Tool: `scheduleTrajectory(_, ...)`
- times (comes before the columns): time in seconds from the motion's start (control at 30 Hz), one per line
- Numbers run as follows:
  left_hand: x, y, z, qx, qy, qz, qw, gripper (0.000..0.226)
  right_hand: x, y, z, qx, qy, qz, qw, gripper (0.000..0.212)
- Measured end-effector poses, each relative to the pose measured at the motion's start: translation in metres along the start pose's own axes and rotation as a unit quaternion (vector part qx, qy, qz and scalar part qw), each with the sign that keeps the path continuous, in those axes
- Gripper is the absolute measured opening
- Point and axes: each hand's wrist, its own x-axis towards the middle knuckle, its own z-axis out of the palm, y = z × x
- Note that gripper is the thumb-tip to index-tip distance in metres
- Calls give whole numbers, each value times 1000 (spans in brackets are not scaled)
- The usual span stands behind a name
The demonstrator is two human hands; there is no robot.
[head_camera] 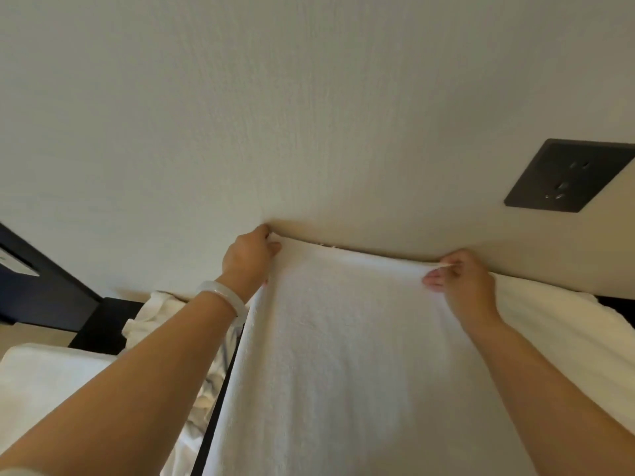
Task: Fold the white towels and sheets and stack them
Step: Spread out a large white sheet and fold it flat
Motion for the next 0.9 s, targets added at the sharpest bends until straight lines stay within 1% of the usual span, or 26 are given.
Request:
scheduleTrajectory(0.03, -2, -5, 5, 9, 1, -5, 1000, 22, -9, 7, 2, -66, -32, -29, 997, 18)
scheduleTrajectory(0.07, -4, -10, 10, 13, 11, -5, 1000, 24, -17, 13, 3, -130, -75, -61, 987, 29)
scheduleTrajectory(0.1, -7, -13, 13, 14, 21, -3, 1000, 26, -27, 20, 3, -189, -133, -100, 968, 47)
scheduleTrajectory(0.13, -12, -14, 16, 17, 32, 6, 999, 31, -38, 25, 3, -258, -172, -147, 939, 62)
scheduleTrajectory(0.17, -22, -13, 18, 35, 46, 25, 998, 38, -51, 30, 3, -332, -181, -202, 904, 69)
scheduleTrajectory(0.2, -36, -9, 22, 67, 71, 56, 994, 46, -67, 35, 3, -388, -165, -252, 871, 67)
scheduleTrajectory(0.23, -57, -4, 28, 99, 106, 97, 985, 51, -85, 43, 4, -424, -147, -279, 849, 64)
scheduleTrajectory(0.27, -82, 0, 37, 120, 137, 149, 972, 53, -106, 51, 6, -444, -142, -283, 838, 64)
scheduleTrajectory(0.3, -111, 4, 50, 133, 137, 200, 961, 54, -125, 57, 9, -459, -146, -277, 831, 66)
scheduleTrajectory(0.33, -143, 6, 67, 147, 104, 243, 953, 58, -141, 63, 13, -474, -149, -270, 825, 68)
scheduleTrajectory(0.4, -201, 4, 95, 180, 6, 292, 939, 69, -152, 73, 18, -511, -145, -250, 810, 72)
scheduleTrajectory(0.47, -226, -5, 112, 197, -48, 314, 928, 73, -144, 67, 22, -527, -147, -216, 809, 74)
scheduleTrajectory(0.53, -216, -10, 113, 197, -56, 314, 927, 70, -127, 60, 28, -549, -137, -192, 802, 74)
scheduleTrajectory(0.57, -206, -10, 111, 198, -59, 301, 931, 67, -119, 56, 32, -563, -136, -180, 795, 73)
scheduleTrajectory(0.63, -177, -10, 102, 209, -55, 252, 943, 63, -106, 50, 39, -578, -130, -157, 790, 68)
scheduleTrajectory(0.7, -144, -15, 93, 230, -58, 177, 955, 63, -107, 45, 42, -574, -139, -143, 794, 68)
scheduleTrajectory(0.73, -129, -17, 88, 235, -62, 140, 960, 62, -113, 43, 42, -567, -150, -145, 797, 69)
scheduleTrajectory(0.8, -114, -16, 85, 230, -64, 102, 966, 61, -135, 43, 41, -549, -157, -193, 798, 72)
scheduleTrajectory(0.83, -115, -12, 87, 224, -60, 111, 966, 61, -146, 46, 41, -539, -166, -222, 795, 73)
scheduleTrajectory(0.87, -122, -7, 91, 215, -53, 145, 964, 61, -154, 49, 40, -531, -181, -241, 792, 72)
scheduleTrajectory(0.9, -133, -2, 96, 207, -59, 194, 957, 60, -157, 51, 40, -533, -195, -241, 787, 71)
